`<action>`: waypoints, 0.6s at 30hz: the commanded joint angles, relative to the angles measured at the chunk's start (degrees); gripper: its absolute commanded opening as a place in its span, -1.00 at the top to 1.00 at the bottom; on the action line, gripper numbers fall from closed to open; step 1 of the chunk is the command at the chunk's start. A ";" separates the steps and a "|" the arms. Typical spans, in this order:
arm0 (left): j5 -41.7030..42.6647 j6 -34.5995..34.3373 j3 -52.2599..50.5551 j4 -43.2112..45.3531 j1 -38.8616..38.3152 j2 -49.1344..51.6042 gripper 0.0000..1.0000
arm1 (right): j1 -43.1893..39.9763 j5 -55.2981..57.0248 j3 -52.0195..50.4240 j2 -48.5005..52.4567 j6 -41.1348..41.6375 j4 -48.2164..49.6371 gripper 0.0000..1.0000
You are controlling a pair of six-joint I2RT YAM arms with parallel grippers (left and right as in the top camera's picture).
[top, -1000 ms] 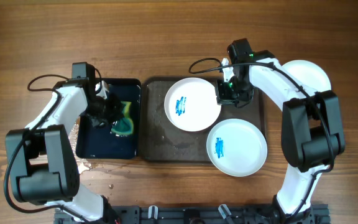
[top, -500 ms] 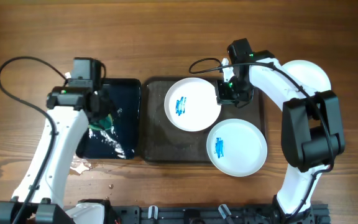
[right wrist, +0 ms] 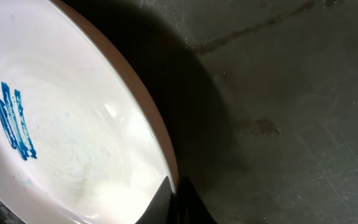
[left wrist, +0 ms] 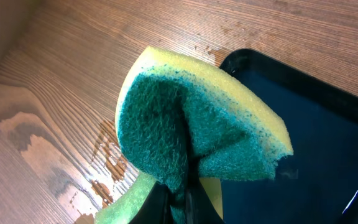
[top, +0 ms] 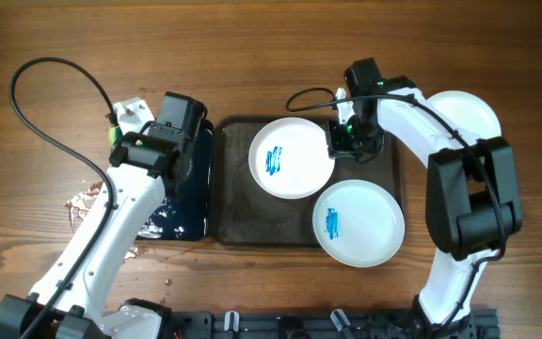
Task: Clean dirty plates on tray and stack at the side
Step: 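Carry the sponge with the left gripper over the held plate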
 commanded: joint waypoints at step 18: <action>51.69 3.39 1.01 9.81 3.17 1.75 0.92 | 6.32 -1.73 -0.15 1.03 8.20 -0.26 0.91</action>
